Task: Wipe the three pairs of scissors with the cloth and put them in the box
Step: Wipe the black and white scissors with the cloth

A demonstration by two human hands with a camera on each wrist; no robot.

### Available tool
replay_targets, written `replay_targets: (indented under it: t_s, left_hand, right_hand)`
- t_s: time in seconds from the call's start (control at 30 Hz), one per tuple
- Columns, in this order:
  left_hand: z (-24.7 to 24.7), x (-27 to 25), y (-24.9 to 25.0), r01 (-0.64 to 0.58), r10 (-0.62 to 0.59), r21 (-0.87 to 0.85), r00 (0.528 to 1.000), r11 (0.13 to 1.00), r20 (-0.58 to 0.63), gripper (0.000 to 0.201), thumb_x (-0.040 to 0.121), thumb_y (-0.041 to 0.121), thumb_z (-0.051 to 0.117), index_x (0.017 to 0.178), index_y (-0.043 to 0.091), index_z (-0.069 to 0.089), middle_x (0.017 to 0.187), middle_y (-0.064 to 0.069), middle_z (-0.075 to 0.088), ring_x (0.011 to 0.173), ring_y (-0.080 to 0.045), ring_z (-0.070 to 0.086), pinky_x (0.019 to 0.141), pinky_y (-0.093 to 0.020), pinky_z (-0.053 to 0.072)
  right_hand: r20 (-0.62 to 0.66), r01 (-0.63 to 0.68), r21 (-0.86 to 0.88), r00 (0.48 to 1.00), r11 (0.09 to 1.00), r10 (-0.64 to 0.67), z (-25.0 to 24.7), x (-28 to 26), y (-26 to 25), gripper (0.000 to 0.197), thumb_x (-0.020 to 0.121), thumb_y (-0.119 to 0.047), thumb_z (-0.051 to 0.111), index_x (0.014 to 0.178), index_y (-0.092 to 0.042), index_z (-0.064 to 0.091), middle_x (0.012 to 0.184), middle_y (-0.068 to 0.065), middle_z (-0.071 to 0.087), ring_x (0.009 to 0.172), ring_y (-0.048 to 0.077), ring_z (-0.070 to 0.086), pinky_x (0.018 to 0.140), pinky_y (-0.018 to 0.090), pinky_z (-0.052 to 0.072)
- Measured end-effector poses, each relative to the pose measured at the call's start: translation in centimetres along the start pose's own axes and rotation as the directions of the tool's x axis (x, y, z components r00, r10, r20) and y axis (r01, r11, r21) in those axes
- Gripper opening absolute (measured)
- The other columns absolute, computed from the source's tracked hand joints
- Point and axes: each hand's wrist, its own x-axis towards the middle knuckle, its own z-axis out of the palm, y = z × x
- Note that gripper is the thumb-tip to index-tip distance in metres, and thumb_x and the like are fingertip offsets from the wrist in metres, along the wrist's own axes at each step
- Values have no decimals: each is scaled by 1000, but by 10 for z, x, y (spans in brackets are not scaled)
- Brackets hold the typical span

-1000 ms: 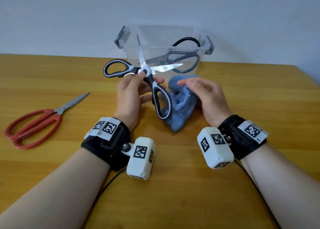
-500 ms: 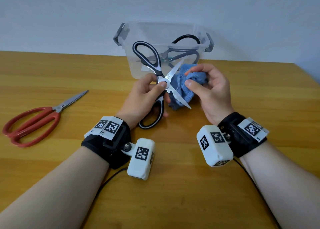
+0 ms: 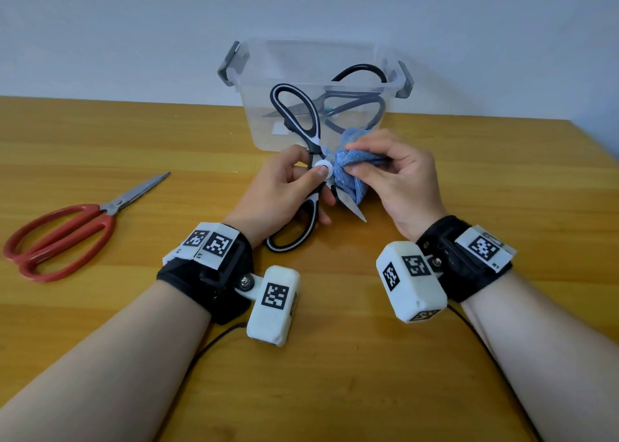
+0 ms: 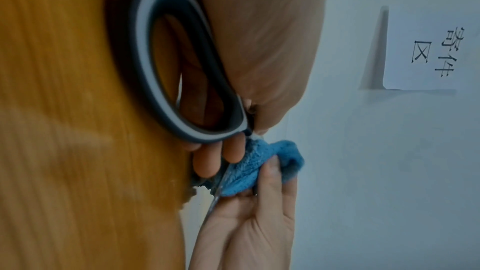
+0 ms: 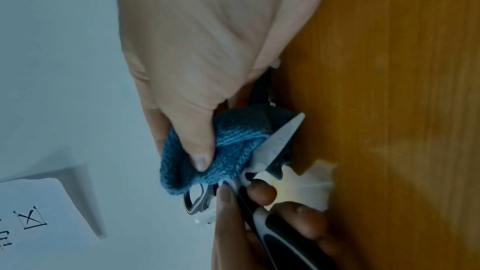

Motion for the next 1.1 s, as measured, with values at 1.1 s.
replay_targets:
  t_s: [1.1]
  left_hand:
    - [1,1,0,43,-41,39,998,998,-41,16,105,12,55,98,8,41,68,-8,70,52,-34,69,54,-59,50]
  right_hand:
    - [-49,8,-215,999,977,-19,11,-4,-8,25,94,-5,59,102,-21,77,114,12,54,108,3,55,93,17,44]
